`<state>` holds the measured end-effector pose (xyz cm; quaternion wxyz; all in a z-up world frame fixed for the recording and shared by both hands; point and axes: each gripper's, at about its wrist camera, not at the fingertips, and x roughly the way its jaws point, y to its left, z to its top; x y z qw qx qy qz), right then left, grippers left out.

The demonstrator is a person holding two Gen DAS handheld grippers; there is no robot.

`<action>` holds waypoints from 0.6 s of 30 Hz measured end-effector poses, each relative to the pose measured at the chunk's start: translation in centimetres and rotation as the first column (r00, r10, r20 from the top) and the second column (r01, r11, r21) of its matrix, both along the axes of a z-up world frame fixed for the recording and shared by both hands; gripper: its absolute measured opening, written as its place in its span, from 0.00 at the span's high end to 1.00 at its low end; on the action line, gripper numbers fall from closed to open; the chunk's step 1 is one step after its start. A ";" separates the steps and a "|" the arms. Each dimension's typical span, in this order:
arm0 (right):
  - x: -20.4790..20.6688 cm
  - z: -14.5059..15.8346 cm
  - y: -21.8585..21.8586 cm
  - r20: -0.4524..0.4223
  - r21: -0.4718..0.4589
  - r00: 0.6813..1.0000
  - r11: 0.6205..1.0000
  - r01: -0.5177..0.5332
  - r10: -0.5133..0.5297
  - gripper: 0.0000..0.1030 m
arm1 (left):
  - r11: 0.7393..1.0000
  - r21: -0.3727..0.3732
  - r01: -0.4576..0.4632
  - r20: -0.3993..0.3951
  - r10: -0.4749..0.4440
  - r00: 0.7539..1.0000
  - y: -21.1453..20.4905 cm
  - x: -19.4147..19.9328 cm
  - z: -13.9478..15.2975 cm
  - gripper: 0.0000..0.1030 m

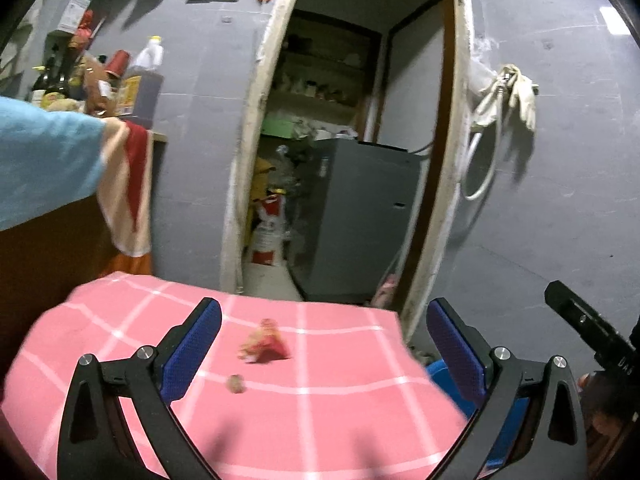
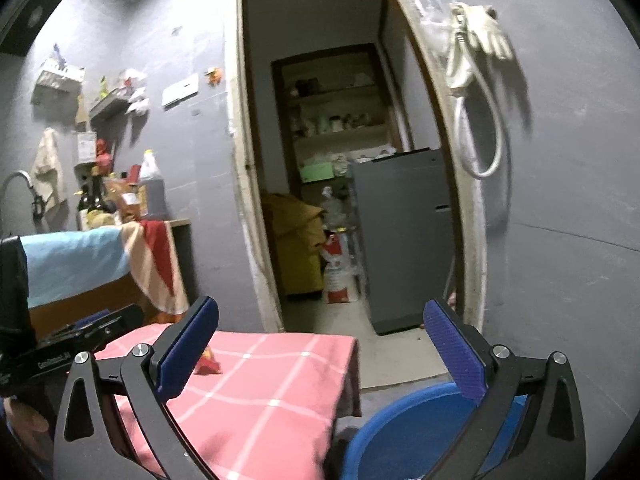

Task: Collect trash
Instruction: 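Bring both tools back over the red wrapper and pebble on the cloth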

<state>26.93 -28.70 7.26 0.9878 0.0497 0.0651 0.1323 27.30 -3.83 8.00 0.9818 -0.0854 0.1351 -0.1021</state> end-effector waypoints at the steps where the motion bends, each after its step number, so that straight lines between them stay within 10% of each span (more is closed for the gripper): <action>1: 0.0 -0.1 0.5 -0.004 -0.004 1.000 1.000 -0.009 0.009 0.00 | 1.000 0.004 -0.010 -0.006 0.010 1.000 0.6 0.0 -0.2 0.02; 18: 3.9 -4.3 8.7 -0.190 -0.109 0.975 0.984 -0.141 0.118 0.00 | 0.993 0.075 -0.090 -0.274 0.107 0.956 6.6 1.5 -5.2 0.02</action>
